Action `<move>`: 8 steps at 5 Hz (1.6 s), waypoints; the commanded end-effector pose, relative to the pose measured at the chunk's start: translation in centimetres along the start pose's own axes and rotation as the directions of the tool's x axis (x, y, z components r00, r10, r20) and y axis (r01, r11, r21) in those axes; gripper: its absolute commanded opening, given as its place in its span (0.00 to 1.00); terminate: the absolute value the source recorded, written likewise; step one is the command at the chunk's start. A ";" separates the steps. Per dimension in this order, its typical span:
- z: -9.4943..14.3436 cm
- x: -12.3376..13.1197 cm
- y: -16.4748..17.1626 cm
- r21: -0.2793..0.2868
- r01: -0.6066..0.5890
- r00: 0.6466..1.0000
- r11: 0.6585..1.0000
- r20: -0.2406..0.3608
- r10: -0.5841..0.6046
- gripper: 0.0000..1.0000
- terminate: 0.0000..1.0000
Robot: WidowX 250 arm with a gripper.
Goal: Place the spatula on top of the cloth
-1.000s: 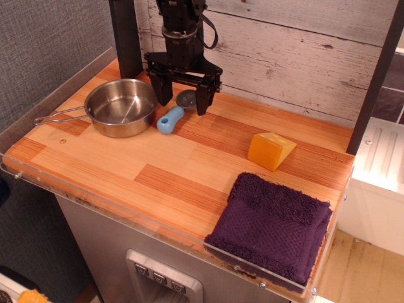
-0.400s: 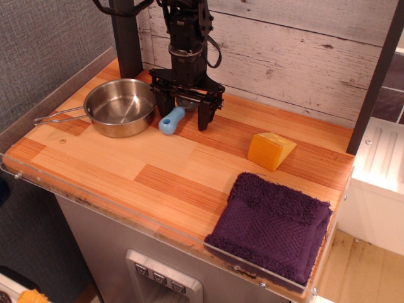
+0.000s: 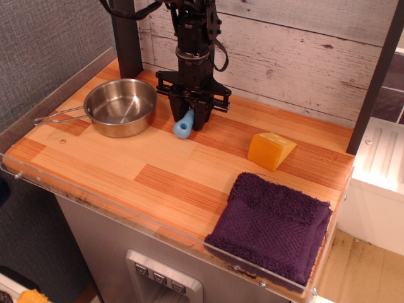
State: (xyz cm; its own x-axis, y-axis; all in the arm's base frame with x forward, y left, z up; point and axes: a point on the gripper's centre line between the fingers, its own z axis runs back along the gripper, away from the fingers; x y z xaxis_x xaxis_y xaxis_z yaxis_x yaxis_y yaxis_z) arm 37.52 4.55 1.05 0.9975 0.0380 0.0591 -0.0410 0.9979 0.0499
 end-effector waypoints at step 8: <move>4.0 -11.8 -14.5 -0.099 0.104 0.995 0.990 0.013 -0.103 0.00 0.00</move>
State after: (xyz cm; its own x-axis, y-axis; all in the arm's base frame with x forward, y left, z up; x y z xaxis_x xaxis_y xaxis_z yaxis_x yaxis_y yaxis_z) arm 25.76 -10.70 2.87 0.9976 -0.0588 0.0366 0.0601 0.9975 -0.0367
